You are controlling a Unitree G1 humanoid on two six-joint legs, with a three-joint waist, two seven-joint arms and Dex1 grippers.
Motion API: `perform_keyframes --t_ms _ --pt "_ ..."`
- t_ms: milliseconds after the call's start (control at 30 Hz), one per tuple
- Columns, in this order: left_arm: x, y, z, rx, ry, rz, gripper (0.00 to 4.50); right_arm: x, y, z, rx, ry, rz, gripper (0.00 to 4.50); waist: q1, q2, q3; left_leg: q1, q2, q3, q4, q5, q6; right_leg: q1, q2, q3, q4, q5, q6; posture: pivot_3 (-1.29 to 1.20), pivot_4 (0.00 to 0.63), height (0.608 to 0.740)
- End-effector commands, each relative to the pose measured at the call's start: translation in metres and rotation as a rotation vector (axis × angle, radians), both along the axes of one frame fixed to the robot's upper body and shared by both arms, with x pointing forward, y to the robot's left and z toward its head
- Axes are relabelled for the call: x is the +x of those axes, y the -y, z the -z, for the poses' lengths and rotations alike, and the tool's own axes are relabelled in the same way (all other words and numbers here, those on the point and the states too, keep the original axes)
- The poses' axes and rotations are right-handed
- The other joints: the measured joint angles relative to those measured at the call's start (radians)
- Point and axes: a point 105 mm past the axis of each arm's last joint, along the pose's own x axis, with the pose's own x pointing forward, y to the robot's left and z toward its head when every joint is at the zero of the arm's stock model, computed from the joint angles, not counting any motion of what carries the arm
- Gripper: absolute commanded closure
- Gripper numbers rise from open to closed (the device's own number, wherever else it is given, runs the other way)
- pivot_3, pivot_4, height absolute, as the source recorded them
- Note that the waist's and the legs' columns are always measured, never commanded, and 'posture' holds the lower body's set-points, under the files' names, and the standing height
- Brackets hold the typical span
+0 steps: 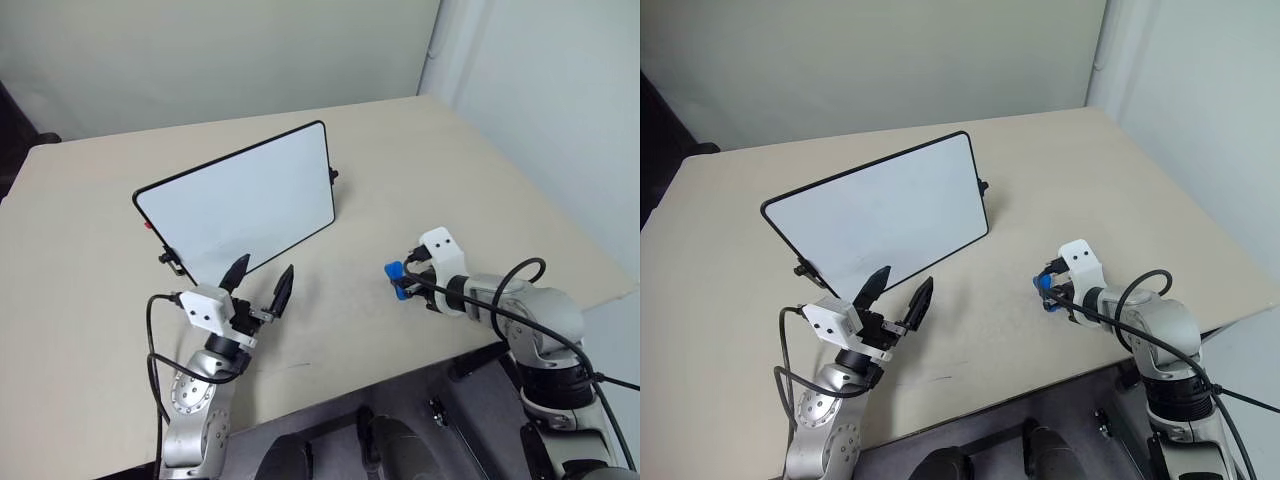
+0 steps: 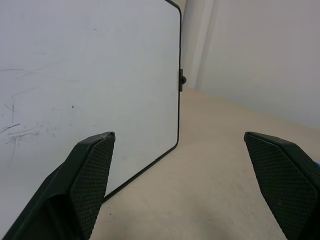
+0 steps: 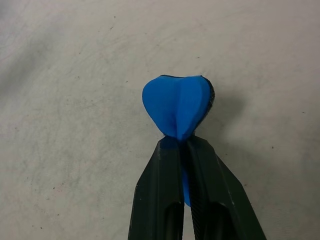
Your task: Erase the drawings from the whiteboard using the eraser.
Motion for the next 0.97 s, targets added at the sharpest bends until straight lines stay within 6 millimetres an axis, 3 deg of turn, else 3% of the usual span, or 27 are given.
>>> perform_keyframes --t_ms 33,233,333,500,667,967 --pt "0.001 0.000 -0.008 0.008 0.039 0.004 0.00 -0.007 -0.002 0.023 -0.009 -0.094 -0.001 3.69 0.000 0.000 0.000 0.000 0.000 0.000 0.000 -0.001 0.000 0.000 0.000 0.000 0.000 -0.001 0.000 0.00 0.150 0.740" --pt "0.002 -0.001 -0.008 0.010 0.040 0.002 0.00 -0.005 0.000 0.024 -0.016 -0.082 -0.003 1.67 0.003 0.000 -0.001 0.000 0.000 -0.001 0.000 -0.003 0.000 -0.001 0.000 0.000 0.000 -0.007 0.002 0.00 0.150 0.740" --pt "0.002 -0.001 -0.009 0.012 0.041 0.001 0.00 -0.004 0.000 0.015 0.015 -0.018 -0.021 0.67 0.002 -0.001 -0.001 0.000 0.000 0.001 0.000 -0.005 0.001 -0.001 0.000 0.000 0.000 -0.009 0.002 0.00 0.150 0.740" --pt "0.002 0.000 -0.008 0.012 0.040 0.004 0.00 0.000 -0.007 -0.024 0.128 0.275 -0.079 0.67 0.003 0.001 0.000 0.000 -0.002 0.002 0.000 -0.007 0.003 -0.001 -0.001 0.002 0.000 -0.007 0.003 0.00 0.150 0.740" --pt "0.002 0.000 -0.009 0.015 0.041 -0.003 0.00 -0.017 -0.019 -0.064 0.323 0.467 -0.219 0.67 0.003 0.003 0.001 -0.002 -0.001 0.001 0.000 -0.007 0.003 -0.004 0.000 0.002 0.001 -0.007 0.003 0.00 0.150 0.740" --pt "0.001 -0.002 -0.009 0.000 0.036 0.010 0.00 -0.033 -0.027 -0.073 0.414 0.549 -0.312 0.67 0.004 0.002 0.001 -0.001 -0.001 0.001 0.000 -0.007 0.003 -0.003 -0.001 0.003 0.000 -0.011 0.003 0.00 0.150 0.740"
